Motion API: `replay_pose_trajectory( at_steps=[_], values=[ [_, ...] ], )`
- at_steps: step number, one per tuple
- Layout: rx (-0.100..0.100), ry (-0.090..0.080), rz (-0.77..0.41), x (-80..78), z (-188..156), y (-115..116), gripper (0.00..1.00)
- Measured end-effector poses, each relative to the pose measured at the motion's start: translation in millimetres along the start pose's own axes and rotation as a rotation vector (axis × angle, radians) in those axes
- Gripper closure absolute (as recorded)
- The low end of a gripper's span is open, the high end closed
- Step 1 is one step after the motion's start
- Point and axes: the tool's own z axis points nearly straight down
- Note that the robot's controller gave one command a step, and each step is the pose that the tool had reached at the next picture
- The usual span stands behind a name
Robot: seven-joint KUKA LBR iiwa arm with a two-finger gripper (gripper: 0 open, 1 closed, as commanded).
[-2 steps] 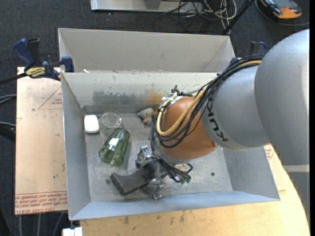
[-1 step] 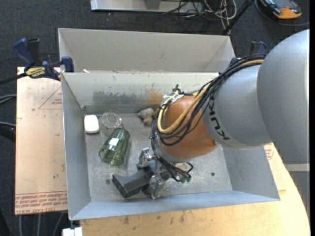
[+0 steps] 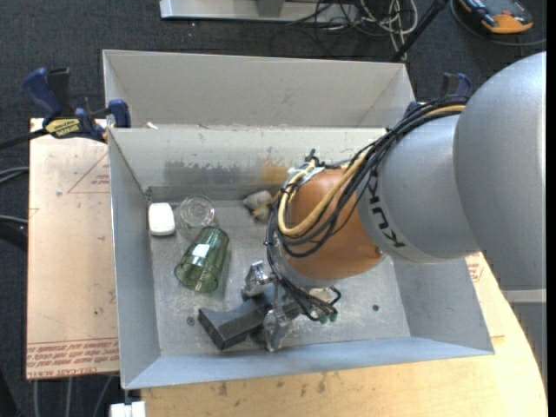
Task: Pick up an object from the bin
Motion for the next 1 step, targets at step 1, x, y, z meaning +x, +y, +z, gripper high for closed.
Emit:
replay_pose_trajectory(
  at_steps=[1],
  values=[
    [0.001,0.010,0.001,1.7,-4.3,-0.2,1.00]
  ],
)
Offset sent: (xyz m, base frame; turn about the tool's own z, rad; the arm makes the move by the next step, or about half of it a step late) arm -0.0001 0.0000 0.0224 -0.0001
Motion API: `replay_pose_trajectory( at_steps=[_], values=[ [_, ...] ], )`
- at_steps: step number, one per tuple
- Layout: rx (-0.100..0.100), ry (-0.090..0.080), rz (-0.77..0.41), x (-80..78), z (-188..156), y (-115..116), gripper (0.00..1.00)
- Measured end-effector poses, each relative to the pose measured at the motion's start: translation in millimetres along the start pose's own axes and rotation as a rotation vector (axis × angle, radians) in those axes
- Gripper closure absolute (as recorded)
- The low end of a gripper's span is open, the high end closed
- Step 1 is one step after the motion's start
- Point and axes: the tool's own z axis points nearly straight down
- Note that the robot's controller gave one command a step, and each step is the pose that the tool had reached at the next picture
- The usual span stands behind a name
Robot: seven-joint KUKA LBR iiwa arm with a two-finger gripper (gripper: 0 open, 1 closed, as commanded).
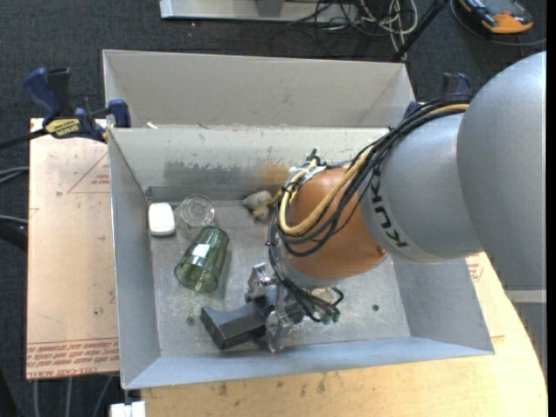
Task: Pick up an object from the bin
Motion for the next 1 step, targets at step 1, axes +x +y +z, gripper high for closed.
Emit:
replay_pose_trajectory(
  at_steps=[1],
  values=[
    [0.003,0.022,0.002,3.7,-17.4,-1.3,1.00]
  ],
)
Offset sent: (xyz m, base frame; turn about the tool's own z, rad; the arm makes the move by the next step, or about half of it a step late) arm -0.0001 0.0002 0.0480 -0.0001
